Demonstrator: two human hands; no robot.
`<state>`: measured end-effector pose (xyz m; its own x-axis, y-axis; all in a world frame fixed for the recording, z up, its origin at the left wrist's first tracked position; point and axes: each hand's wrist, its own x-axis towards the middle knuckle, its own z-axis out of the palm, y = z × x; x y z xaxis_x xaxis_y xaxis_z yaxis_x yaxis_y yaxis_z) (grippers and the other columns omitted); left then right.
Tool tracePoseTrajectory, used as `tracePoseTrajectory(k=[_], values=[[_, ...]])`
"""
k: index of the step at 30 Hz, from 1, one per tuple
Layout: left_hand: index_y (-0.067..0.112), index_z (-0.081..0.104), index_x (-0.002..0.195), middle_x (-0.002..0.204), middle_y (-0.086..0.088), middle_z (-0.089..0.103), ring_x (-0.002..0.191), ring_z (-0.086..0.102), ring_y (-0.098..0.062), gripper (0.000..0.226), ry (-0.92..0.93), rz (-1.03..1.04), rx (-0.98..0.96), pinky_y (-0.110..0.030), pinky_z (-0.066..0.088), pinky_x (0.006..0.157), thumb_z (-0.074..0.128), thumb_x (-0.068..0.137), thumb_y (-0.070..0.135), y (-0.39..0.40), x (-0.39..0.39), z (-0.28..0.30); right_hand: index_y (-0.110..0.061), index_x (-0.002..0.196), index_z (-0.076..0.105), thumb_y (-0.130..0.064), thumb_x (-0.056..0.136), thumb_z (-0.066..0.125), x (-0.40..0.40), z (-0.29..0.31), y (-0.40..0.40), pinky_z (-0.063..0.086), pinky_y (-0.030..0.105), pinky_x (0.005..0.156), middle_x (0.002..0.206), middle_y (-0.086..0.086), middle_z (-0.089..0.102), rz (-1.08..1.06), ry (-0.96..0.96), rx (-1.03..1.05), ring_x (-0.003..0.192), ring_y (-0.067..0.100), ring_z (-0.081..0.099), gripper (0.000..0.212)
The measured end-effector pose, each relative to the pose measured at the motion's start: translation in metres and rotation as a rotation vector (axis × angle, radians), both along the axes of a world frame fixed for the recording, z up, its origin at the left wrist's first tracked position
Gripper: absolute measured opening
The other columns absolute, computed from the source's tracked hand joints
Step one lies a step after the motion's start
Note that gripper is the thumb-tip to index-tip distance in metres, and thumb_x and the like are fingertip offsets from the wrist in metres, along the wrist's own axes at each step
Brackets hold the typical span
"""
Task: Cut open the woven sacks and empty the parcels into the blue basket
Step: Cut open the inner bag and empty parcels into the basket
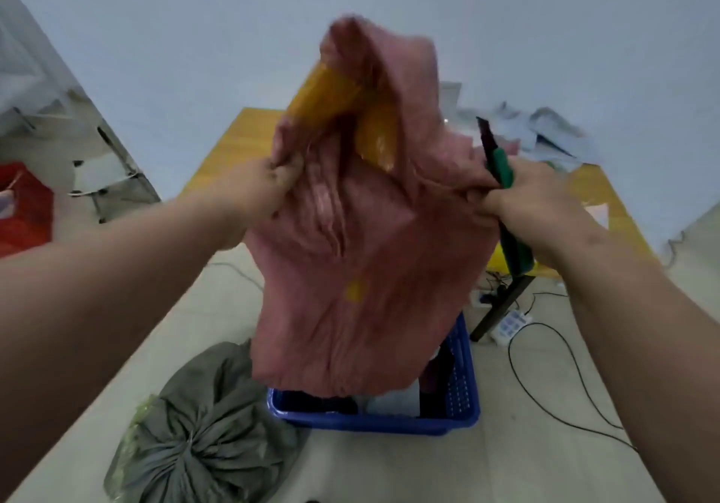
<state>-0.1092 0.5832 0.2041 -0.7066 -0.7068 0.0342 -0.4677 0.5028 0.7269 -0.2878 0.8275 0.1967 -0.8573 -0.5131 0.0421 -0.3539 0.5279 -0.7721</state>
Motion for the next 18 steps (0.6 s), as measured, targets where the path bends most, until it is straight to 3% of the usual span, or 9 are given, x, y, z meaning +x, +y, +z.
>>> tracePoseTrajectory(k=[2, 4, 6, 7, 9, 11, 12, 15, 18], values=[[0.031, 0.062, 0.120, 0.111, -0.001, 0.063, 0.095, 0.060, -0.017, 0.030, 0.123, 0.040, 0.137, -0.025, 0.048, 0.079, 0.040, 0.100, 0.034, 0.010, 0.004, 0.000, -0.019, 0.091, 0.064, -0.029, 0.065, 0.065, -0.004, -0.006, 0.005, 0.056, 0.053, 0.078, 0.090, 0.008, 0.071, -0.073, 0.002, -0.068, 0.087, 0.032, 0.067, 0.028], [0.026, 0.066, 0.116, 0.104, 0.005, 0.063, 0.090, 0.060, -0.011, 0.032, 0.358, 0.204, 0.225, -0.027, 0.052, 0.075, 0.041, 0.097, 0.031, -0.001, 0.009, 0.012, -0.021, 0.088, 0.062, -0.024, 0.068, 0.060, -0.008, 0.014, 0.007, 0.055, 0.048, 0.078, 0.088, 0.001, 0.069, -0.244, 0.149, -0.257, 0.086, 0.028, 0.066, 0.020], [0.030, 0.065, 0.117, 0.113, 0.007, 0.067, 0.106, 0.063, -0.013, 0.038, 0.570, 0.332, 0.197, -0.036, 0.052, 0.094, 0.040, 0.090, 0.044, -0.016, 0.011, 0.029, -0.030, 0.084, 0.052, -0.018, 0.075, 0.055, 0.000, 0.034, 0.010, 0.052, 0.038, 0.079, 0.084, -0.008, 0.061, -0.343, 0.318, -0.514, 0.082, 0.019, 0.060, 0.015], [0.032, 0.057, 0.129, 0.125, 0.004, 0.064, 0.116, 0.059, -0.016, 0.047, 0.568, 0.333, 0.100, -0.036, 0.046, 0.103, 0.039, 0.090, 0.049, -0.014, 0.014, 0.034, -0.031, 0.086, 0.049, -0.016, 0.078, 0.054, 0.007, 0.039, 0.012, 0.050, 0.035, 0.077, 0.084, -0.007, 0.059, -0.326, 0.352, -0.563, 0.081, 0.016, 0.056, 0.018], [0.024, 0.038, 0.146, 0.142, -0.008, 0.051, 0.129, 0.048, -0.027, 0.055, 0.196, 0.199, -0.098, -0.031, 0.037, 0.107, 0.037, 0.098, 0.051, -0.004, 0.022, 0.022, -0.023, 0.096, 0.056, -0.014, 0.081, 0.061, 0.015, 0.033, 0.014, 0.046, 0.033, 0.075, 0.091, -0.002, 0.062, -0.174, 0.295, -0.344, 0.084, 0.017, 0.056, 0.018], [0.015, 0.049, 0.138, 0.136, -0.017, 0.054, 0.127, 0.049, -0.033, 0.056, -0.212, 0.024, 0.047, -0.036, 0.038, 0.106, 0.048, 0.095, 0.051, -0.001, 0.036, -0.002, -0.013, 0.101, 0.063, -0.010, 0.084, 0.067, 0.019, 0.021, 0.016, 0.052, 0.036, 0.078, 0.094, 0.004, 0.069, 0.006, -0.010, -0.068, 0.088, 0.023, 0.065, 0.018], [0.018, 0.058, 0.130, 0.129, -0.017, 0.059, 0.121, 0.054, -0.034, 0.054, -0.279, 0.006, 0.119, -0.041, 0.042, 0.105, 0.054, 0.090, 0.055, 0.000, 0.043, -0.005, -0.011, 0.100, 0.065, -0.004, 0.085, 0.065, 0.020, 0.019, 0.018, 0.057, 0.039, 0.080, 0.094, 0.009, 0.071, 0.034, -0.145, -0.076, 0.089, 0.027, 0.069, 0.016], [0.034, 0.072, 0.098, 0.109, -0.005, 0.070, 0.090, 0.067, -0.021, 0.019, -0.002, 0.168, 0.355, -0.036, 0.055, 0.081, 0.055, 0.090, 0.035, -0.013, 0.050, 0.004, -0.015, 0.087, 0.061, 0.003, 0.086, 0.064, 0.021, 0.028, 0.024, 0.061, 0.041, 0.071, 0.088, 0.014, 0.068, -0.019, -0.267, -0.205, 0.074, 0.029, 0.069, 0.019], [0.022, 0.069, 0.092, 0.102, -0.014, 0.071, 0.071, 0.067, -0.018, 0.021, 0.110, 0.193, 0.498, -0.039, 0.057, 0.079, 0.050, 0.096, 0.013, -0.021, 0.054, 0.009, -0.010, 0.091, 0.057, -0.002, 0.086, 0.068, 0.021, 0.036, 0.027, 0.057, 0.035, 0.046, 0.080, 0.019, 0.066, 0.021, -0.372, -0.235, 0.055, 0.028, 0.062, 0.015]])
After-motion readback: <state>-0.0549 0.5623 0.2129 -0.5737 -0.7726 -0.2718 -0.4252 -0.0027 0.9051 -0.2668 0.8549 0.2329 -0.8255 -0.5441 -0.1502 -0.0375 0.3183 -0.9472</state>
